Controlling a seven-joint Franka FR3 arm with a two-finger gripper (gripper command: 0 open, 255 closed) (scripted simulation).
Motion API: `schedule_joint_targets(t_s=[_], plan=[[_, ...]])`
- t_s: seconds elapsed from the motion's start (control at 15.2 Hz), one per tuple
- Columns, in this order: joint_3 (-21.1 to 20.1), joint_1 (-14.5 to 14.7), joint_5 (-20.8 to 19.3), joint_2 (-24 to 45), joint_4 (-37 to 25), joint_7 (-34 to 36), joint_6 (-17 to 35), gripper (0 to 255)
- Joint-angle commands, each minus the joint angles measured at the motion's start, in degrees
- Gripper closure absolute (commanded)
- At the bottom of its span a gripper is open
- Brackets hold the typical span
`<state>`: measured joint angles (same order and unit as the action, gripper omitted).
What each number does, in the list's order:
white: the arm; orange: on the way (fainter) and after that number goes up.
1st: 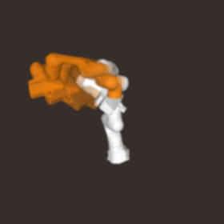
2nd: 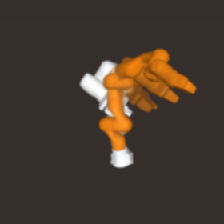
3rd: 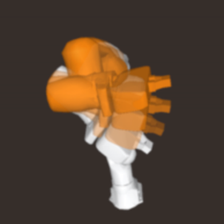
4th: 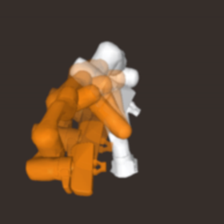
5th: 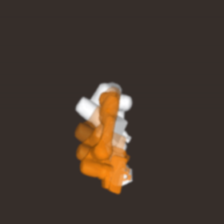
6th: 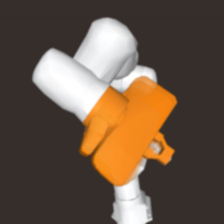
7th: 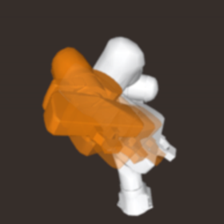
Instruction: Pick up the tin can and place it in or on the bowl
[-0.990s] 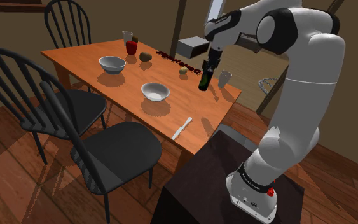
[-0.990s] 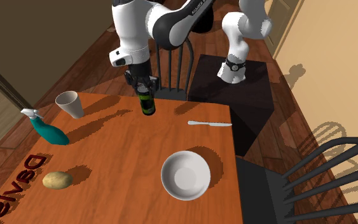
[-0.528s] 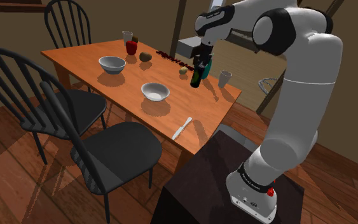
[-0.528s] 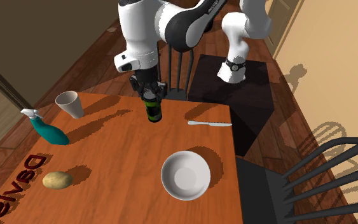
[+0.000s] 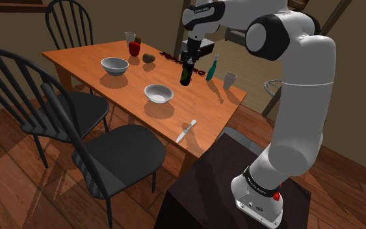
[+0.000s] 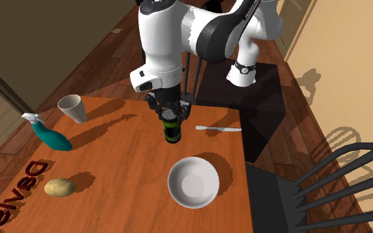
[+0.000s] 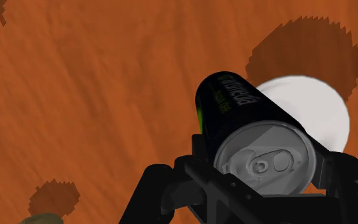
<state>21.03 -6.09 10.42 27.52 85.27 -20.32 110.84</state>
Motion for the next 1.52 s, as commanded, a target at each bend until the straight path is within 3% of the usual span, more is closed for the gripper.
schedule_joint_targets(t_s=[0.0, 0.4, 0.59, 1.45], plan=[[-0.7, 1.0, 0.2, 2.0, -4.1, 2.3, -2.0, 255], [-2.7, 3.0, 1.1, 9.8, -18.6, 8.4, -8.6, 255], [-3.9, 3.2, 1.7, 16.9, -31.7, 12.1, -14.4, 255], [-4.1, 4.5, 2.1, 17.0, -21.7, 11.2, -4.4, 255]])
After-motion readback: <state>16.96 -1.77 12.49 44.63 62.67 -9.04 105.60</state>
